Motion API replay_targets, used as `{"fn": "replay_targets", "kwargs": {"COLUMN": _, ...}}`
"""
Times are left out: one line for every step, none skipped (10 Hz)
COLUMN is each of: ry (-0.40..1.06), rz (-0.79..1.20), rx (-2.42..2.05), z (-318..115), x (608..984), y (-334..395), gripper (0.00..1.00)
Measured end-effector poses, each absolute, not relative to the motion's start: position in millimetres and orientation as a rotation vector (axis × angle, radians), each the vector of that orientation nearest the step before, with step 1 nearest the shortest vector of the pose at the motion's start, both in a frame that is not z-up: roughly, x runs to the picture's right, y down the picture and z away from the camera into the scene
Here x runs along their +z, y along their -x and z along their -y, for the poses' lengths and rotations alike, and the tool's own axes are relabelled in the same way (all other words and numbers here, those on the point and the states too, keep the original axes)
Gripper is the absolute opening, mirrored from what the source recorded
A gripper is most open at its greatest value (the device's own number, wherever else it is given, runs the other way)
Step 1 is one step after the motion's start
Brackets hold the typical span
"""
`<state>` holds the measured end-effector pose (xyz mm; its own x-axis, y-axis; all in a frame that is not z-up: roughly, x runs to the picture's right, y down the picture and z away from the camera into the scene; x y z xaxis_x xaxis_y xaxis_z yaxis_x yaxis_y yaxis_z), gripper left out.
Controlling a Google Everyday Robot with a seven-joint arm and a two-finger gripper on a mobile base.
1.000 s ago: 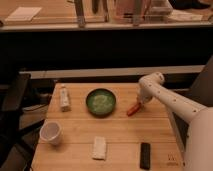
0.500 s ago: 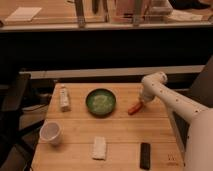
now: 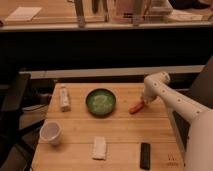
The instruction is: Drag the pepper across the table
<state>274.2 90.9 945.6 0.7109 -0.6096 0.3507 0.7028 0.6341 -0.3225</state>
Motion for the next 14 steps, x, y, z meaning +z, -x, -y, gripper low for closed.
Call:
{"fn": "replay_targets", "kwargs": {"ry": 0.46, "rz": 0.217, "rx": -0.754, "z": -91.2, "x": 945.2, "y": -276.2, "gripper": 0.0}}
{"fn": "replay_targets", "kwargs": {"ry": 0.462, "rz": 0.218, "rx": -0.749, "z": -91.7, "x": 945.7, "y": -277.4, "gripper": 0.0}}
{"fn": "replay_targets", "kwargs": {"ry": 0.463, "rz": 0.217, "rx": -0.744, "z": -91.2, "x": 945.9, "y": -279.1, "gripper": 0.0}}
{"fn": "replay_targets", "kwargs": {"ry": 0.462, "rz": 0.217, "rx": -0.74, "z": -90.3, "x": 946.4, "y": -279.6, "gripper": 0.0}}
{"fn": "replay_targets", "kwargs": {"ry": 0.463, "rz": 0.216, "rx": -0.736, "z": -89.5, "x": 946.8, "y": -280.1, "gripper": 0.0}}
{"fn": "replay_targets", "kwargs": {"ry": 0.464, "rz": 0.216, "rx": -0.732, "z": -89.8, "x": 946.9, "y": -280.6, "gripper": 0.0}}
{"fn": "replay_targets", "kwargs": {"ry": 0.466, "rz": 0.215, "rx": -0.726, "z": -90.1, "x": 946.9, "y": -282.5, "gripper": 0.0}}
{"fn": "replay_targets", "kwargs": {"ry": 0.468, "rz": 0.214, "rx": -0.72, "z": -89.5, "x": 947.3, "y": -283.7, "gripper": 0.0}}
{"fn": "replay_targets", "kwargs": {"ry": 0.468, "rz": 0.214, "rx": -0.717, "z": -88.6, "x": 947.9, "y": -284.0, "gripper": 0.0}}
{"fn": "replay_targets", "kwargs": {"ry": 0.468, "rz": 0.214, "rx": -0.715, "z": -87.8, "x": 948.4, "y": -283.7, "gripper": 0.0}}
{"fn": "replay_targets", "kwargs": {"ry": 0.469, "rz": 0.213, "rx": -0.709, "z": -87.1, "x": 948.6, "y": -285.0, "gripper": 0.0}}
{"fn": "replay_targets", "kwargs": {"ry": 0.47, "rz": 0.212, "rx": -0.705, "z": -87.2, "x": 948.7, "y": -286.1, "gripper": 0.0}}
{"fn": "replay_targets", "kwargs": {"ry": 0.471, "rz": 0.212, "rx": -0.701, "z": -86.9, "x": 948.9, "y": -287.0, "gripper": 0.0}}
{"fn": "replay_targets", "kwargs": {"ry": 0.473, "rz": 0.212, "rx": -0.697, "z": -86.7, "x": 949.4, "y": -286.7, "gripper": 0.0}}
